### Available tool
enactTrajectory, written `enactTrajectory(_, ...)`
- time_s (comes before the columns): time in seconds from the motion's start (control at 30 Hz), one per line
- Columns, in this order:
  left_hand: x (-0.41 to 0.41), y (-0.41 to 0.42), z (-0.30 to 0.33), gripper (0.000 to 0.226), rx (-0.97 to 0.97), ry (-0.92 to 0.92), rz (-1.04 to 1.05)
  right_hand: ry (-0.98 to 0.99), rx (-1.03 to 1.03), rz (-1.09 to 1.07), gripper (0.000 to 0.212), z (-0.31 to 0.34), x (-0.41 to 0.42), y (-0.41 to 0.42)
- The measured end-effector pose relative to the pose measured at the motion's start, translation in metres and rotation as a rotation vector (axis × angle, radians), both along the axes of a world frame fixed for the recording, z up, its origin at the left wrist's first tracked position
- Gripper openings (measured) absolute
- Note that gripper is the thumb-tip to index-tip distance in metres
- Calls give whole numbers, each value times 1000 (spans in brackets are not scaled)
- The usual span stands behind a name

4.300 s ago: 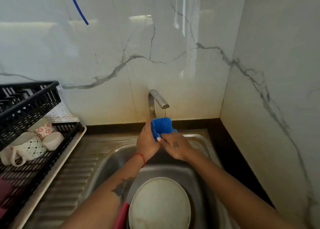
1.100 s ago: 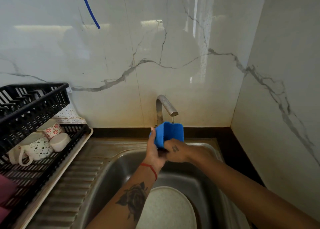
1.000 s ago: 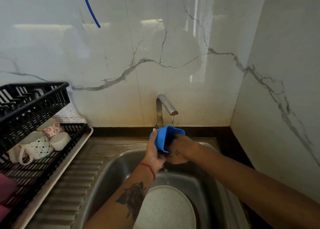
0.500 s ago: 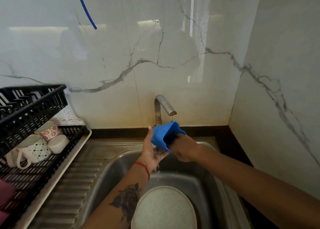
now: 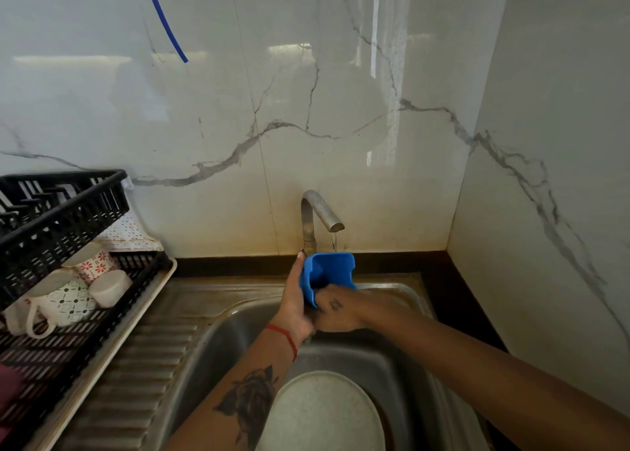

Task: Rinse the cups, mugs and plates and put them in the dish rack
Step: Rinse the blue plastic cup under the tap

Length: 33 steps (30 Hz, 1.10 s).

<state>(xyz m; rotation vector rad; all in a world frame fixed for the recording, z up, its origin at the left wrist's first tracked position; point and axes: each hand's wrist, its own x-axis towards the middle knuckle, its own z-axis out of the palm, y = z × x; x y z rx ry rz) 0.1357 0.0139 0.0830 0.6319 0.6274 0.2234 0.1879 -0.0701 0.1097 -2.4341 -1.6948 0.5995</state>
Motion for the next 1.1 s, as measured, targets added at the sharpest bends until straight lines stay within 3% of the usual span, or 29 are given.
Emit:
enactTrajectory(0.03,-2,2,1,62,18,4,-24,-52,-17,37,20,0,4,-3)
enactTrajectory(0.13,-5,9,4,71,147,44,-105,-636,-127,226,47,-3,15,-9)
enactTrajectory(0.17,-6,10,4,73,158,52,-113,-739,-133,237,51,-5,18,-9)
enactTrajectory(0.23,-7,9,4,75,89,49,-90,-626,-71,145,47,-3,18,-8)
enactTrajectory(0.33,-9,5,4,74,-21,-5,-70,-32,112,-51,25,4,15,-5)
enactTrajectory(0.37,-9,5,4,72,-30,-25,-74,73,134,-57,23,5,13,-5)
enactTrajectory(0.43,-10,5,4,69,-47,-39,-52,-17,42,25,27,3,11,-6)
enactTrajectory(0.53,-11,2,5,66,-45,-9,1,-478,-146,127,38,0,13,-6)
enactTrajectory(0.6,-11,0,5,62,-68,-2,30,-418,-142,87,34,-1,11,-2)
enactTrajectory(0.7,-13,4,6,62,-65,10,39,22,-7,11,27,-1,4,-2)
enactTrajectory(0.73,-15,6,7,62,-45,15,27,41,17,17,31,-2,5,-4)
enactTrajectory(0.77,-16,7,8,62,-25,17,16,-35,8,36,35,-3,7,-6)
enactTrajectory(0.83,-17,7,10,62,12,18,-10,-378,-86,92,38,-6,12,-11)
enactTrajectory(0.9,-17,5,12,60,27,11,-19,-498,-111,74,34,-7,15,-11)
enactTrajectory(1.1,-16,2,2,65,-85,-87,33,224,250,-178,23,5,14,-4)
